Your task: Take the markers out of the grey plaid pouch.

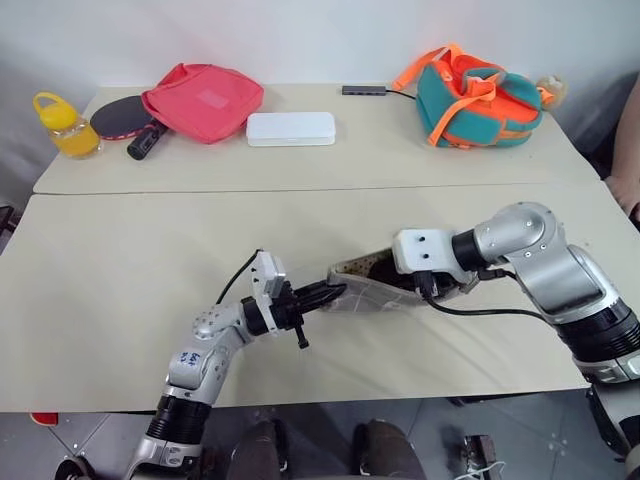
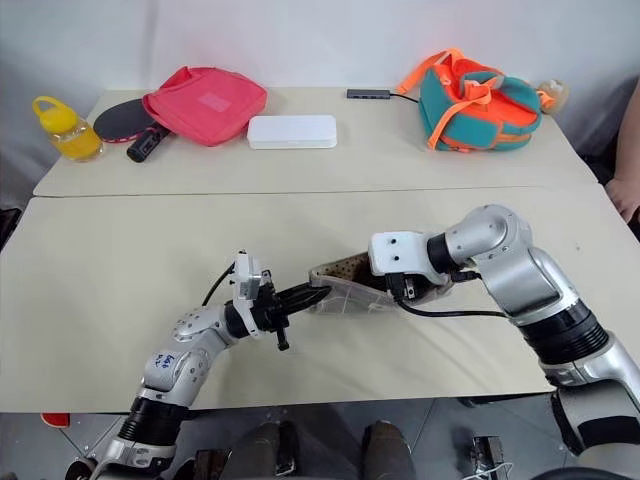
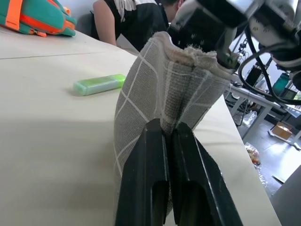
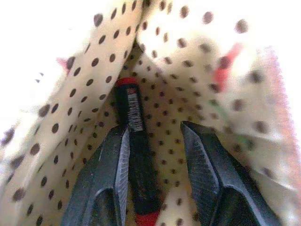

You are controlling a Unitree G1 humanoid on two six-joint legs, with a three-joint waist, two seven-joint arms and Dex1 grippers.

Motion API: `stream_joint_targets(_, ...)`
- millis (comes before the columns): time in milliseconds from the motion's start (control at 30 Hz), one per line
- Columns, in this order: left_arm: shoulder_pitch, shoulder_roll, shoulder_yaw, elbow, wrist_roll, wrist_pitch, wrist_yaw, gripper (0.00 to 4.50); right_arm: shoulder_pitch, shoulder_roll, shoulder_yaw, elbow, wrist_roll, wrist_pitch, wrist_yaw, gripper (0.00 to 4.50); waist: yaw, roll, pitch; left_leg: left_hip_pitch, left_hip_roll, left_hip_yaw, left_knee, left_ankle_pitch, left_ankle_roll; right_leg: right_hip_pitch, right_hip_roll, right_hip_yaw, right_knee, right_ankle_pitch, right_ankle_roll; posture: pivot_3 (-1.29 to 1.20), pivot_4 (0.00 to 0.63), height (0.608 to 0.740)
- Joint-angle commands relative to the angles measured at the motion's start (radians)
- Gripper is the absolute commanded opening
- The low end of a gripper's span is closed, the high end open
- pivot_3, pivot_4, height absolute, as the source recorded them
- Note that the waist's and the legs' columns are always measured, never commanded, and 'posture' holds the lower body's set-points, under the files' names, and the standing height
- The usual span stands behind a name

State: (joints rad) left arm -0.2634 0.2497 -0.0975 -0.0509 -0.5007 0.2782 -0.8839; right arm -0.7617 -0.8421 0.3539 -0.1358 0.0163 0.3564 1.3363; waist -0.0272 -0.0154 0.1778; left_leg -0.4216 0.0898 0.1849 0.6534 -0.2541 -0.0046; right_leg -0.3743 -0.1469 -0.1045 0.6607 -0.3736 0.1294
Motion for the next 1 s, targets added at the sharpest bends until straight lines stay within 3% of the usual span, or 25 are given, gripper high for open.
stream_joint_targets(33,0.005,-0.002,-0.008,-0.025,0.006,-0.006,0.000,0.00,0.016,-0.006,0.003,-0.023,-0.015,-0.015,0.000,1.76,0.000,0.000,0.000,0.000,0.000,0.000,0.000,0.000,0.000,0.000,0.000,0.000,0.000,0.000,0.000,0.00,0.150,0.740)
stream_joint_targets(567,0.034,0.005,-0.025,-0.044,0.026,-0.014,0.003,0.00,0.089,0.100,0.089,0.157,-0.155,-0.161,-0.099,1.76,-0.005,0.000,0.000,0.001,0.000,0.000,0.000,0.000,0.000,0.000,0.000,0.000,0.001,0.000,0.000,0.00,0.150,0.740)
stream_joint_targets(900,0.033,0.003,-0.018,-0.040,0.034,-0.023,0.007,0.00,0.090,0.127,0.079,0.134,-0.120,-0.134,-0.055,1.76,-0.005,-0.001,-0.001,0.001,0.000,0.000,0.001,0.000,0.000,0.002,0.000,0.000,0.001,0.000,0.000,0.00,0.150,0.740)
stream_joint_targets(1000,0.029,0.002,-0.019,-0.038,0.036,-0.024,0.009,0.00,0.100,0.108,0.101,0.163,-0.168,-0.136,-0.058,1.17,-0.005,-0.001,-0.001,0.001,0.001,0.000,0.001,0.000,0.000,0.002,0.000,0.000,0.001,0.000,0.000,0.00,0.150,0.740)
